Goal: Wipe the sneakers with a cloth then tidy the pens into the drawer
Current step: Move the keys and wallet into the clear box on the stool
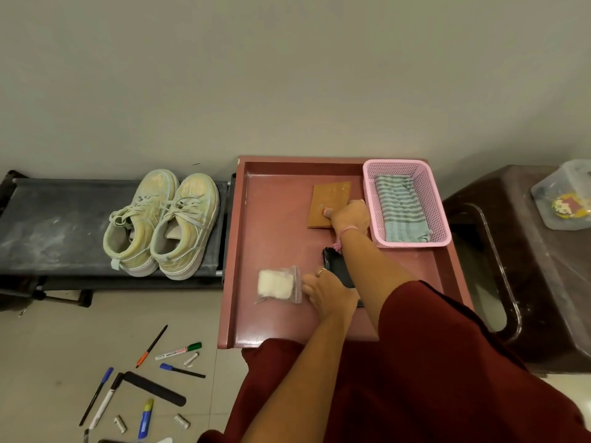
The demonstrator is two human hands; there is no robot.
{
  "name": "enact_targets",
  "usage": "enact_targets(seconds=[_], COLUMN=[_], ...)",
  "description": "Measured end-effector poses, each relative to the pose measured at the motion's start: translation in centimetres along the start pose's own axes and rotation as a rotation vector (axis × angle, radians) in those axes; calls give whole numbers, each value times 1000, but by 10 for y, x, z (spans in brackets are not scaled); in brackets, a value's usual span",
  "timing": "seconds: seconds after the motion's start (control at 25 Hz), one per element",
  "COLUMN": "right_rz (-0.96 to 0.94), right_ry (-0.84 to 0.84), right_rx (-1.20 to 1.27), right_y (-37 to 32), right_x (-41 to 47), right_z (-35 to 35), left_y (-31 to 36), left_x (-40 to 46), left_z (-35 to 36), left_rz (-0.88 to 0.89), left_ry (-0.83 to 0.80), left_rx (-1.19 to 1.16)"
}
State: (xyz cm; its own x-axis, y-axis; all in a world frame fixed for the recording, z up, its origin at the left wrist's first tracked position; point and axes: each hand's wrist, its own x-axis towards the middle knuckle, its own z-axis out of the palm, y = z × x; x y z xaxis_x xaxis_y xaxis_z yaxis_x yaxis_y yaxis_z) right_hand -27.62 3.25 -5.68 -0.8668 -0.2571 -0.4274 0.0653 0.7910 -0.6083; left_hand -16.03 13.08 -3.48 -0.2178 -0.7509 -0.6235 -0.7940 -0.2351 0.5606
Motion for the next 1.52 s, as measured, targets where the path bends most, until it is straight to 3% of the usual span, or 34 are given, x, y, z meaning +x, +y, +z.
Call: enact_targets(seconds=[0.16, 0.28, 0.48, 0.68, 0.88, 1.08, 1.2, 1.52], right_rz=[216, 211, 66, 22, 41, -22, -76, -140], right_ry=[-317, -443, -466, -339, -244, -398, -409, -376], right_rx=[635, 817, 927, 1099, 1133, 1048, 1056, 1075], right_y=[-1, -2, 20, 68, 95, 106, 107, 119], right_x=[-15, -37, -68, -89, -119, -150, -161, -158], right_z=[-16, -41, -104, -152, -179, -202, -211, -243], left_y=[-10, -20, -30, -23, -8, 14, 24, 67], left_x=[-1, -7, -17, -51, -81, -97, -100, -131], left_z=[2, -4, -32, -62, -69, -60, -44, -3], left_rz=[41, 5, 24, 35, 94, 124, 158, 208], left_ry=[-79, -96, -91, -117, -129, -104, -116, -326], left_rx=[-387, -590, -799, -1080, -1146, -1103, -1041, -1037])
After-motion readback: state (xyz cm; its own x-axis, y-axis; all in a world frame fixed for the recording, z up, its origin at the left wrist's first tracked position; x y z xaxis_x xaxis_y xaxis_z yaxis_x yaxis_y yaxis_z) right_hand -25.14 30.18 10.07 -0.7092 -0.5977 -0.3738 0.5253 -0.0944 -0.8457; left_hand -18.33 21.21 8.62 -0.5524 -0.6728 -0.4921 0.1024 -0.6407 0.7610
